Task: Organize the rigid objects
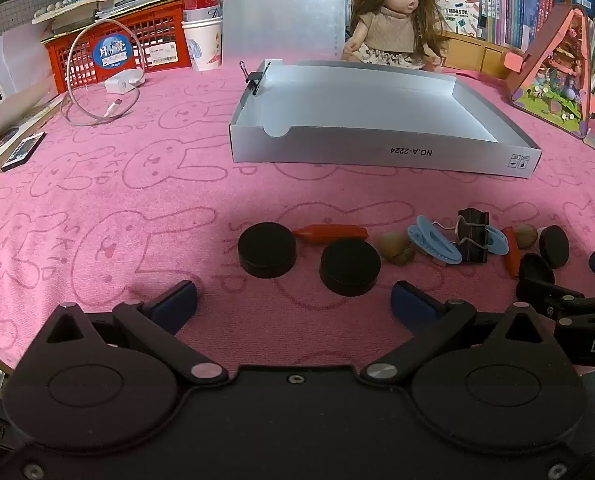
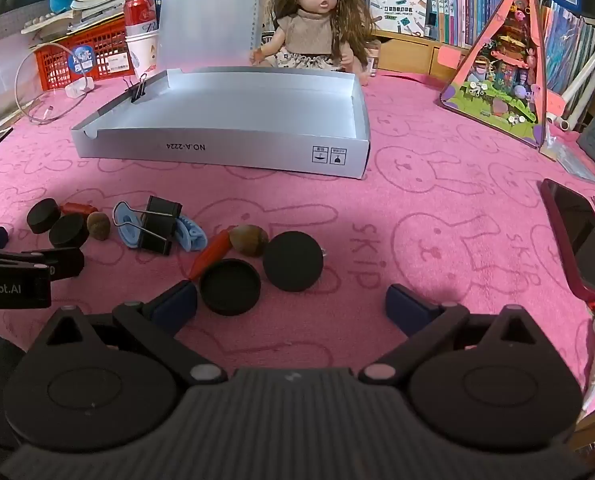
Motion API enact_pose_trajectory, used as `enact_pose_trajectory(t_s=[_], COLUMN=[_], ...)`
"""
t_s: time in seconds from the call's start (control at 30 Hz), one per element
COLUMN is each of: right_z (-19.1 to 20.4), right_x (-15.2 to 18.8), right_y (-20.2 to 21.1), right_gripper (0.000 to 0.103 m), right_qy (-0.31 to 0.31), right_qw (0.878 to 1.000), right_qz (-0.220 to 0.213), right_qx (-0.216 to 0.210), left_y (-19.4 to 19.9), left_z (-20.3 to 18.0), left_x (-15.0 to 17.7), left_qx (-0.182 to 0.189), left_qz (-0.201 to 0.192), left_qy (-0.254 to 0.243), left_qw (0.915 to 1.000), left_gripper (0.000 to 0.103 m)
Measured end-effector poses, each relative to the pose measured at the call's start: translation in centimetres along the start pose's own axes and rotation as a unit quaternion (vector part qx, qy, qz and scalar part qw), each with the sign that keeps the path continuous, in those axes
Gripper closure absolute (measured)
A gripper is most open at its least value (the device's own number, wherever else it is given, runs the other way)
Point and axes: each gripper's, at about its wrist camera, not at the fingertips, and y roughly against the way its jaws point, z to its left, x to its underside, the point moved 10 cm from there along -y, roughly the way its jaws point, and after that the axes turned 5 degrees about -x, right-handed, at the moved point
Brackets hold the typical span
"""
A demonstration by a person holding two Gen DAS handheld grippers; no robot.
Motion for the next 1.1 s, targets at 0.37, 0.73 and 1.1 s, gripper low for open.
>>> enact_pose_trajectory(t_s=[0.37,0.73,1.1], right_z=[0.04,0.08,0.1], right_x=[0.02,0.05,0.06], right_y=[0.0,0.06,0.04], right_gripper=[0.0,0.0,0.0], right_qy=[0.0,0.0,0.0], right_qw=[1.0,1.0,1.0], right_qz=[0.004,0.002,0.002], right_qx=[-0.001,-0.001,-0.001], left_y=[0.0,-0.19,-0.36], left_z=[0.04,-0.02,0.04], left_x=[-0.01,0.29,0.17], left_qx=[0.002,0.001,0.001], left_qz=[0.002,0.005,0.009], left_qy=[0.0,-0.001,-0.002], left_qw=[1.0,1.0,1.0], left_gripper=[0.0,0.0,0.0])
